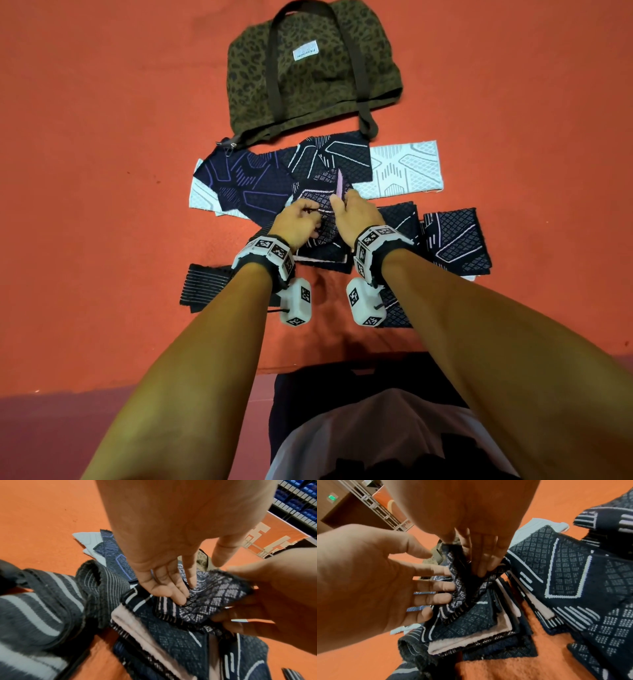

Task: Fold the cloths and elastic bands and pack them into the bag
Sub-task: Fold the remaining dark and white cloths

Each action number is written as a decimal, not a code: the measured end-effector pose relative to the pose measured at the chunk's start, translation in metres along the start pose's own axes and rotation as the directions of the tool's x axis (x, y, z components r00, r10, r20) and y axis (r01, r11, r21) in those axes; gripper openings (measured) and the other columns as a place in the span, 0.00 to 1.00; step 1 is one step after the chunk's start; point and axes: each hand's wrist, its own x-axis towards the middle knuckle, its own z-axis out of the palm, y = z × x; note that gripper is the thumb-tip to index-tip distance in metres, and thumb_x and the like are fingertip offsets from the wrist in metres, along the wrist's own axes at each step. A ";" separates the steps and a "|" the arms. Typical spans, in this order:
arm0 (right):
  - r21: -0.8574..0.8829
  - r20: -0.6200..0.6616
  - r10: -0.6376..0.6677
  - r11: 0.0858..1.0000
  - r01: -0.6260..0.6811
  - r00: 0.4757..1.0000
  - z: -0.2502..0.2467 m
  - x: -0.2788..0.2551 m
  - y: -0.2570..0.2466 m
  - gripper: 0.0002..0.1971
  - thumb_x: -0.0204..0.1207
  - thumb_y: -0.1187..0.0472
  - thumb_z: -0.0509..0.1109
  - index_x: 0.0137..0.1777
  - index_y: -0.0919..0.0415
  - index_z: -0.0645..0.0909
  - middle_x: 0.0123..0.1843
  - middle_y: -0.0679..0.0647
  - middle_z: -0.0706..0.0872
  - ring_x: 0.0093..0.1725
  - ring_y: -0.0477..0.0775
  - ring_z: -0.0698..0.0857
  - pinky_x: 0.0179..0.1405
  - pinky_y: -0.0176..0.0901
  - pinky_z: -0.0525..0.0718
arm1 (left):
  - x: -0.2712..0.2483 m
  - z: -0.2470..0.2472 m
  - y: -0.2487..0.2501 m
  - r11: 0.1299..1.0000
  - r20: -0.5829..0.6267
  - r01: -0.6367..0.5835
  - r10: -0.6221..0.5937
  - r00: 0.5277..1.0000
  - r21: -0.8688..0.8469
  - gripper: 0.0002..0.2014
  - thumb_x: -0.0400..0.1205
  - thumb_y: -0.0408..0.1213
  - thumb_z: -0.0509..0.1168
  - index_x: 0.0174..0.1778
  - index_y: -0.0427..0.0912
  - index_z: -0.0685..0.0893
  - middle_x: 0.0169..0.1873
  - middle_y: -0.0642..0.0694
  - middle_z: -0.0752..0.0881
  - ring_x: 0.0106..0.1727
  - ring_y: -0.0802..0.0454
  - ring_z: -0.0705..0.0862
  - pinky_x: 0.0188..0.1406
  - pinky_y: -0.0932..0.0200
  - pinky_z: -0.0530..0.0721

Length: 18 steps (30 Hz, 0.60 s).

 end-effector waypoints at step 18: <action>0.111 0.098 0.099 0.988 -0.109 0.990 -0.025 -0.001 -0.001 0.26 0.75 0.65 0.66 0.72 0.60 0.63 0.44 0.53 0.82 0.38 0.51 0.82 0.34 0.45 0.80 | 0.014 -0.013 -0.014 0.992 -0.228 0.121 -0.111 0.967 0.030 0.16 0.78 0.33 0.70 0.58 0.41 0.72 0.43 0.46 0.86 0.49 0.43 0.86 0.59 0.47 0.85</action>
